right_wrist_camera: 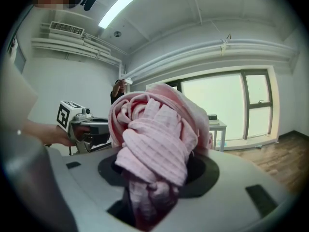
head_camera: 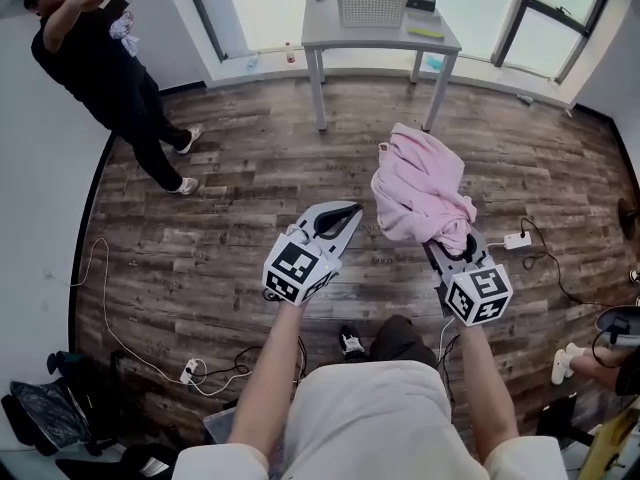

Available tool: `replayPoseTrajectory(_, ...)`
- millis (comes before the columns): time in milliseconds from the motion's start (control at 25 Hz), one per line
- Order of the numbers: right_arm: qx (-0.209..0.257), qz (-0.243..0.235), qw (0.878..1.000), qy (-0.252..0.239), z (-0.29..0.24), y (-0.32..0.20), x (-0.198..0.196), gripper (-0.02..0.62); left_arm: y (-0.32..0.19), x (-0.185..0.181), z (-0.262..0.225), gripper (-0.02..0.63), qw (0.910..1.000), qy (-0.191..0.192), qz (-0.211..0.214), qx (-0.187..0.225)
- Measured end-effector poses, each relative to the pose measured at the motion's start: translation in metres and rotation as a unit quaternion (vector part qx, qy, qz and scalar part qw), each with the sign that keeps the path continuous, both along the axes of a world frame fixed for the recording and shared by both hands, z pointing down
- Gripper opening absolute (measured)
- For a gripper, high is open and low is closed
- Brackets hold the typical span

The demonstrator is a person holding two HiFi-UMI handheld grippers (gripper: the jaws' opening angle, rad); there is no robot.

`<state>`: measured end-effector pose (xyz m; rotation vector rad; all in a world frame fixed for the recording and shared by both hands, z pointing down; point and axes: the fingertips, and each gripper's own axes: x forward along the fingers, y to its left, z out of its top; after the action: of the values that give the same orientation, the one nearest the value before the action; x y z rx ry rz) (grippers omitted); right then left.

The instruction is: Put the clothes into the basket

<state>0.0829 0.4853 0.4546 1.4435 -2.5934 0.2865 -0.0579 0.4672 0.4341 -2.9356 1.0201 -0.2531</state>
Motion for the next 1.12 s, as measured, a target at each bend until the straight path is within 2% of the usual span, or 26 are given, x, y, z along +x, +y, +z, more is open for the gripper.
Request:
replayPoseTrajectory(320, -0.020, -0.001, 1.000, 0.000, 0.004, -0.037, -0.023, 0.238, -0.037, -0.022, 0.011, 0.014, 0.9997, 0.000, 0.000, -0.025)
replayPoseTrajectory(800, -0.021, -0.014, 1.000, -0.010, -0.003, -0.107, -0.034, 0.238, -0.105, -0.026, 0.011, 0.014, 0.9994, -0.008, -0.010, -0.032)
replayPoseTrajectory(1120, -0.029, -0.025, 0.999, -0.018, 0.006, -0.175, -0.033, 0.238, -0.166, -0.020, 0.022, 0.014, 0.9990, -0.014, -0.016, -0.039)
